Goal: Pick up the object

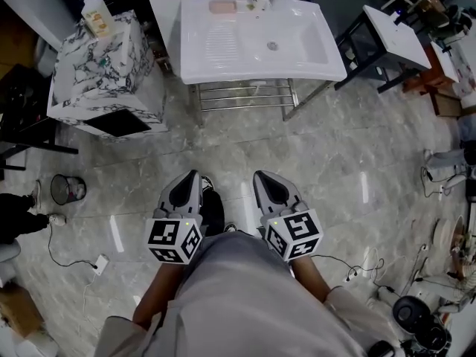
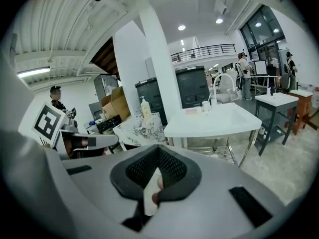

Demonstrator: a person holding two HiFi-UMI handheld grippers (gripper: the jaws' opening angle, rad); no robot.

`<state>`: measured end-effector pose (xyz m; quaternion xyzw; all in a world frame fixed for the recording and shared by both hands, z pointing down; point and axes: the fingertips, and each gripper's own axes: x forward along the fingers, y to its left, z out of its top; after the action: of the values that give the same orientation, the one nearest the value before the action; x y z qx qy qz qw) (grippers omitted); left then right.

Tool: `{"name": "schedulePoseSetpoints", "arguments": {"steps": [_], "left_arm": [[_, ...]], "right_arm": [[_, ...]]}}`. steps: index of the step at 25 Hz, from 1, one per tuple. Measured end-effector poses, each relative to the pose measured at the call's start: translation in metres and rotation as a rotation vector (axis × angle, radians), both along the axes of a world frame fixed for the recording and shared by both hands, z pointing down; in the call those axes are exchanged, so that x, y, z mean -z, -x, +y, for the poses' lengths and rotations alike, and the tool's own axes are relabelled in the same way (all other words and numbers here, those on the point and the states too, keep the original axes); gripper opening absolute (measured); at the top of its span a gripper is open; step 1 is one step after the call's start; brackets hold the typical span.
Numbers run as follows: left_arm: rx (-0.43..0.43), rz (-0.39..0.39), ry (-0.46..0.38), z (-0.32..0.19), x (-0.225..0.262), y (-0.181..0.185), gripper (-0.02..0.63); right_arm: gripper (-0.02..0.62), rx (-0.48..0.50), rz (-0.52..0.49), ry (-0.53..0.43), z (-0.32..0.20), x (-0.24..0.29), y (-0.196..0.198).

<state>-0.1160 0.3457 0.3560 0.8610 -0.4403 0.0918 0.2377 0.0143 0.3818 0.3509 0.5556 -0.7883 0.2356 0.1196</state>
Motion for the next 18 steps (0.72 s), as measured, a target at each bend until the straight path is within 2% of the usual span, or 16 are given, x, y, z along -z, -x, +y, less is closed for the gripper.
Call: {"name": "schedulePoseSetpoints", "arguments": {"steps": [12, 18], "left_arm": [[-0.053, 0.01, -0.01, -0.101, 0.005, 0.008, 0.003], [-0.076, 0.021, -0.008, -0.131, 0.003, 0.013, 0.003]], "right_arm": [[0.009, -0.053, -0.019, -0.004, -0.099, 0.008, 0.005], [0.009, -0.067, -0.027, 0.009, -0.13, 0.005, 0.015]]}}
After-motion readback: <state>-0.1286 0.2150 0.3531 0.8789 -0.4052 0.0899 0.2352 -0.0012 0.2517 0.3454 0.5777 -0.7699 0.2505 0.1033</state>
